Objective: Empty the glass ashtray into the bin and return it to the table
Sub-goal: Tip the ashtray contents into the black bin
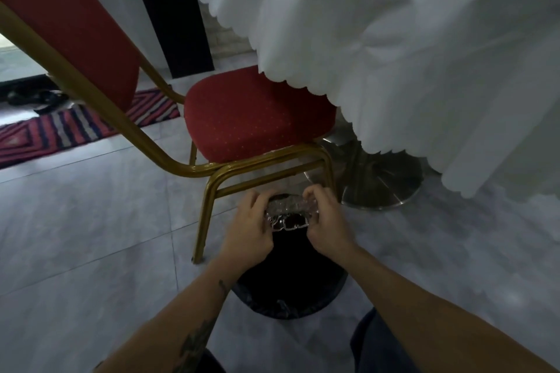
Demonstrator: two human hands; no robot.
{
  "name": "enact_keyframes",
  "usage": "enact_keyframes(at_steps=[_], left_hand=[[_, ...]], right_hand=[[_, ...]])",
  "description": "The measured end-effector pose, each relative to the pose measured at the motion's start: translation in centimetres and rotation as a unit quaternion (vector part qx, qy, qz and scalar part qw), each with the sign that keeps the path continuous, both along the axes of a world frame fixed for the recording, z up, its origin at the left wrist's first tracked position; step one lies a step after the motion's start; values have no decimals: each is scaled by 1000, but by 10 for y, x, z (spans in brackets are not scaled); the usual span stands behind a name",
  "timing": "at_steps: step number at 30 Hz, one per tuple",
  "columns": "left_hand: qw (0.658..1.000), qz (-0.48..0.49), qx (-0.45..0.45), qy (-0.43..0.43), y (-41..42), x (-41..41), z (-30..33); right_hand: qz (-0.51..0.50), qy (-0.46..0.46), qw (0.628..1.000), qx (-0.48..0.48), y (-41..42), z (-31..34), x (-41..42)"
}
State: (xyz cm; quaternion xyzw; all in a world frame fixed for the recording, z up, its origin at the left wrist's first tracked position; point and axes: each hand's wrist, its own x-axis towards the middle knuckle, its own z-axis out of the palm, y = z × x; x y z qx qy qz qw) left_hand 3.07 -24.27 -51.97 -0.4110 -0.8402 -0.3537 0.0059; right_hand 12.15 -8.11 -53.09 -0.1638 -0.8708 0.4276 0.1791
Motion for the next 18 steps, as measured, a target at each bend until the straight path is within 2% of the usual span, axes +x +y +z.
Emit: enact_keyframes(at_steps=[5, 12, 18], left_hand=[[998, -23, -32, 51, -4, -5, -12], [991, -62, -62, 104, -14, -16, -11], [980, -96, -73, 161, -16, -21, -7]], right_hand=[[21, 43, 996, 76, -2, 0, 4], [31, 54, 994, 88, -4, 0, 4], [78, 35, 989, 118, 2, -3, -1]])
